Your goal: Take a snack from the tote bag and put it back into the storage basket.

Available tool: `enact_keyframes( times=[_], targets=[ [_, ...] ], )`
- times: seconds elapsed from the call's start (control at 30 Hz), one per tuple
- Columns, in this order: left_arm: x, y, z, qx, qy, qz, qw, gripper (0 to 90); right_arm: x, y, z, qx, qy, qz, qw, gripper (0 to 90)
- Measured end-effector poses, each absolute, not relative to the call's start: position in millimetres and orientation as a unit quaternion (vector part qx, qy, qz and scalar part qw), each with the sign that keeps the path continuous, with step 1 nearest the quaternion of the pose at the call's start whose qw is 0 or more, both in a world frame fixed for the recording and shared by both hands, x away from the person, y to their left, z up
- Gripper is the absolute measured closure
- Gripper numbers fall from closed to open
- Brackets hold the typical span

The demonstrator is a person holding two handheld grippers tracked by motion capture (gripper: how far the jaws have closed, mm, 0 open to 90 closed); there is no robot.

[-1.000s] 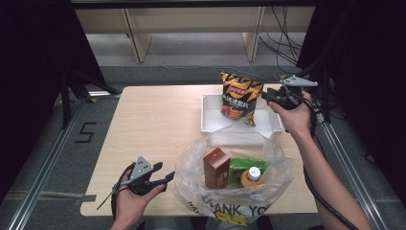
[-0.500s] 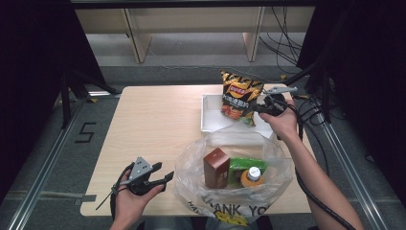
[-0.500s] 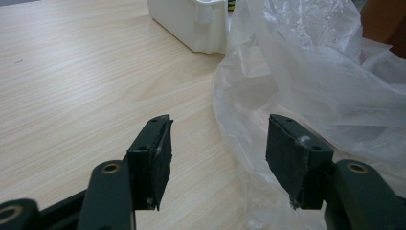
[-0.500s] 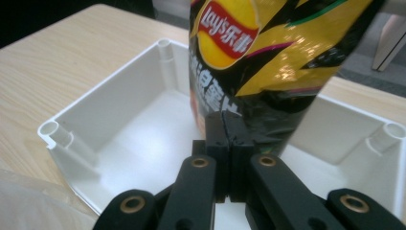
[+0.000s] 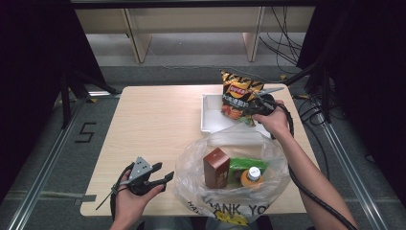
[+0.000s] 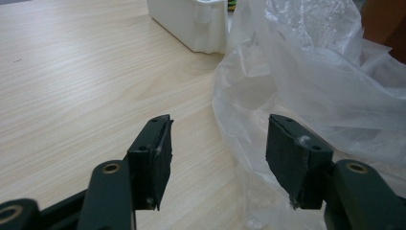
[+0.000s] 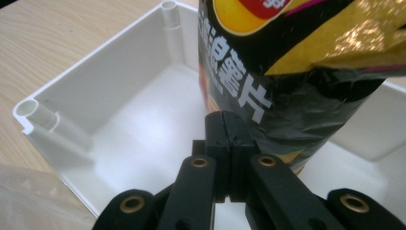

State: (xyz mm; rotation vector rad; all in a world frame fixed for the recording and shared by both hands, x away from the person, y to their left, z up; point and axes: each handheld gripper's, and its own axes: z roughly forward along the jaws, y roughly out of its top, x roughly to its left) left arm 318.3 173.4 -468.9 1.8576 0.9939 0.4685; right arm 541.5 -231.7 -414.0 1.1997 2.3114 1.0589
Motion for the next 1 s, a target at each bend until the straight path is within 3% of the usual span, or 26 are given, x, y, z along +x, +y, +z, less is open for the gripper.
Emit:
enact_keyframes(
  times=[0.23,0.27,0.47,0.5,0.6,1.0],
  targets=[
    [318.0,172.3,-469.4,0.760,0.405,0.190,0.471,41.8,542.2,-226.5,-422.2,0.434,0.813,0.358,0.152,90.0],
    [317.9,172.4,-469.4,0.760,0.406,0.189,0.472,41.8,545.0,-225.2,-427.2,0.428,0.804,0.375,0.172,90.0],
    [317.9,174.1,-469.2,0.757,0.407,0.189,0.475,41.7,550.0,-223.6,-429.3,0.433,0.814,0.352,0.162,90.0],
    [317.5,174.5,-469.1,0.757,0.410,0.189,0.473,41.7,554.5,-225.6,-433.2,0.410,0.820,0.354,0.187,90.0],
    [317.7,175.6,-469.6,0.759,0.406,0.190,0.472,41.7,556.4,-224.9,-434.1,0.414,0.820,0.349,0.187,90.0],
    [317.7,175.4,-469.5,0.759,0.405,0.190,0.473,41.6,559.0,-222.1,-433.7,0.427,0.829,0.321,0.166,90.0]
  ],
)
